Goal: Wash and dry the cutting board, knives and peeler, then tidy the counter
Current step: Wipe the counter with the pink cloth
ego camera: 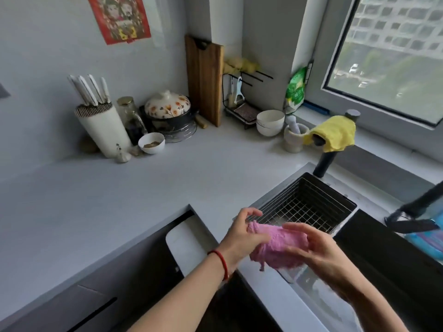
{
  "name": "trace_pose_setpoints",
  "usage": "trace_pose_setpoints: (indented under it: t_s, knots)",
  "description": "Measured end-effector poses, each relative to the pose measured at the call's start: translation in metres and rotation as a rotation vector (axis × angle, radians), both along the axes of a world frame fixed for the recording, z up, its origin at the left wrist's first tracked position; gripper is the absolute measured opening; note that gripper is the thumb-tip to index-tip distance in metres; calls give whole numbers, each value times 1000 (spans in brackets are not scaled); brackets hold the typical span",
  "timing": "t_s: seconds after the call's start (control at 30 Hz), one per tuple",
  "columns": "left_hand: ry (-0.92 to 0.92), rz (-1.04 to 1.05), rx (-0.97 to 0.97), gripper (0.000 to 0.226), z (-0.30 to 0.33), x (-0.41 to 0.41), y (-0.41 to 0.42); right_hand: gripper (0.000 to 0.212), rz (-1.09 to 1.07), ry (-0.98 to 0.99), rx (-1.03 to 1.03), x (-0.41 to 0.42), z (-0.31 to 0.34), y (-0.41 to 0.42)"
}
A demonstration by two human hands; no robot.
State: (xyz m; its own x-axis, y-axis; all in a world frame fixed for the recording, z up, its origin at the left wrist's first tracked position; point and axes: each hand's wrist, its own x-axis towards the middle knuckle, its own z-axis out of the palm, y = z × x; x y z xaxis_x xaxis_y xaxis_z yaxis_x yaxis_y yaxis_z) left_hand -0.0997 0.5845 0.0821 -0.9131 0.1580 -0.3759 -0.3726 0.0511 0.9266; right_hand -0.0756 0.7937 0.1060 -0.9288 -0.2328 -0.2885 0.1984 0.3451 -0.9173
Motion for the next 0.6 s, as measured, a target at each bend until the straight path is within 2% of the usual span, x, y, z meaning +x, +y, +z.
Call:
trace_pose_setpoints:
  t_s: [0.07, 0.13, 0.2, 0.23, 0.3, 0.4, 0.53, 0.6]
  knots:
    - [96, -159, -120, 48, -4, -2, -44, 44, 60, 81, 235, -9, 0, -38]
    - [220, -240, -392, 44, -8, -9, -82, 32, 76, 200, 512, -18, -6, -76]
    - [367, -277, -599, 38, -12, -17, -119, 19, 43, 258, 609, -25, -9, -119]
    - [429, -283, -643, 34, -15, -21, -134, 16, 25, 271, 631, -29, -10, -136]
    - [466, -275, -644, 23, -21, -28, -160, 17, 11, 262, 674, -35, -9, -164]
    - [421, -234, -554, 8, -26, -42, -188, 17, 7, 276, 705, -45, 0, -191]
    - [303, -198, -458, 15, -29, -75, -205, 15, -119, 278, 695, -80, -4, -211]
    - [251, -103, -474, 13, -32, -93, -207, 23, -199, 322, 699, -107, -18, -217]
